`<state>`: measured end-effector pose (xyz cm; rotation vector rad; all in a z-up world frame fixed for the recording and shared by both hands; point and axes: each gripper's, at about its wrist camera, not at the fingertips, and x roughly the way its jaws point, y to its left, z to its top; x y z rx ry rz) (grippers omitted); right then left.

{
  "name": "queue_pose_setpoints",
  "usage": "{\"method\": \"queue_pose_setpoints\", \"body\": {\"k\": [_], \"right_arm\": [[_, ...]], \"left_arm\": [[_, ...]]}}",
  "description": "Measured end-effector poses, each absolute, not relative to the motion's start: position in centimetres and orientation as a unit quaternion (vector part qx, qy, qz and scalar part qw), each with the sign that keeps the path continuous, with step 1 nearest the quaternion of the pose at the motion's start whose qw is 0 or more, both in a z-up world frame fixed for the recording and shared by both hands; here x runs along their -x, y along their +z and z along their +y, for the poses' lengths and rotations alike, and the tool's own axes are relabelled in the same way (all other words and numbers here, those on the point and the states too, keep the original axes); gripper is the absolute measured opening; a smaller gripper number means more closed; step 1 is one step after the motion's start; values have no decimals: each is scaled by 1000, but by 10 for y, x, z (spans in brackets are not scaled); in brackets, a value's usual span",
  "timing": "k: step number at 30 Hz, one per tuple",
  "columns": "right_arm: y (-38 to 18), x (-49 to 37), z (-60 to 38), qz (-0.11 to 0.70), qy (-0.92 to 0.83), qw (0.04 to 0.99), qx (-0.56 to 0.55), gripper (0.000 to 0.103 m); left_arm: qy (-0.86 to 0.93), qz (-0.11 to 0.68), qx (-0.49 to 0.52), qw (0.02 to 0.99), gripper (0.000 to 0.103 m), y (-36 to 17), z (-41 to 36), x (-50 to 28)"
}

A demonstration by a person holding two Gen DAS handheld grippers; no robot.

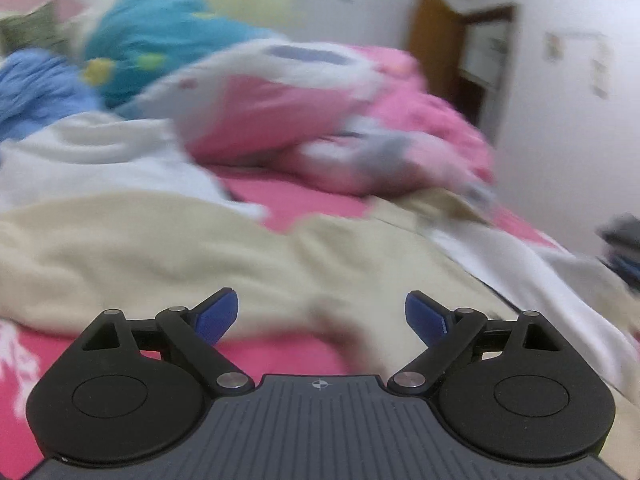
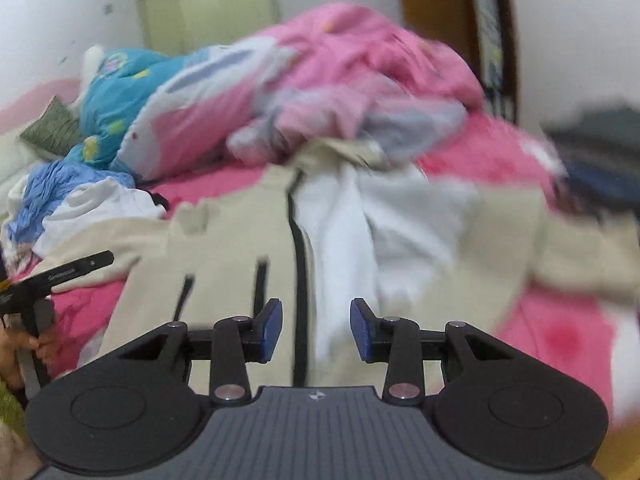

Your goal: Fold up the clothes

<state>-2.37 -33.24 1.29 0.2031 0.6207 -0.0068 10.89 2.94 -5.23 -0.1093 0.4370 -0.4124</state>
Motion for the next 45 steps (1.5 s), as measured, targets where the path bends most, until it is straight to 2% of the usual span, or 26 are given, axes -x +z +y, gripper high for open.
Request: {"method": "queue_pose_setpoints", "body": {"k": [5, 11, 15, 20, 24, 25, 27, 28, 31, 33, 37, 39, 43, 45], "right_arm": [[-12, 54, -390, 298, -59, 926, -223, 43], [-28, 50, -465, 240, -93, 912, -321, 49], [-22, 22, -506, 201, -97, 916, -332, 50], [-12, -28, -559, 163, -114, 914, -355, 65], [-22, -71, -593, 184, -114, 888, -405, 65], [-27, -80, -599, 192, -109, 882, -417, 61], [-35, -94, -608, 201, -90, 871, -439, 48], [-38, -98, -610, 197, -78, 868, -450, 31], [-36, -100, -613, 173, -58, 861, -475, 3], [-28, -99, -611, 150, -34, 861, -484, 2], [25, -89, -561, 113, 74, 903, -409, 2], [53, -78, -515, 111, 156, 924, -330, 2], [74, -38, -409, 143, 302, 937, -99, 2], [57, -15, -361, 191, 345, 918, 36, 2]], "left_arm": [[-268, 232, 11, 935, 94, -52, -17, -57], [-268, 260, -49, 926, 94, -73, -58, -34], [-247, 288, -53, 924, 94, -85, -63, -33], [-232, 307, -50, 922, 96, -87, -67, -34], [-224, 309, -55, 923, 96, -87, -71, -34], [-222, 310, -57, 923, 96, -87, -72, -34], [-220, 311, -55, 923, 97, -87, -72, -34], [-220, 312, -55, 923, 97, -87, -72, -34], [-219, 312, -53, 923, 97, -87, -72, -35], [-219, 312, -51, 923, 97, -88, -72, -35], [-221, 314, -41, 923, 97, -87, -69, -36], [-222, 315, -34, 922, 97, -87, -68, -37], [-224, 317, -21, 921, 96, -87, -63, -37], [-228, 318, -9, 920, 96, -86, -59, -38]]}}
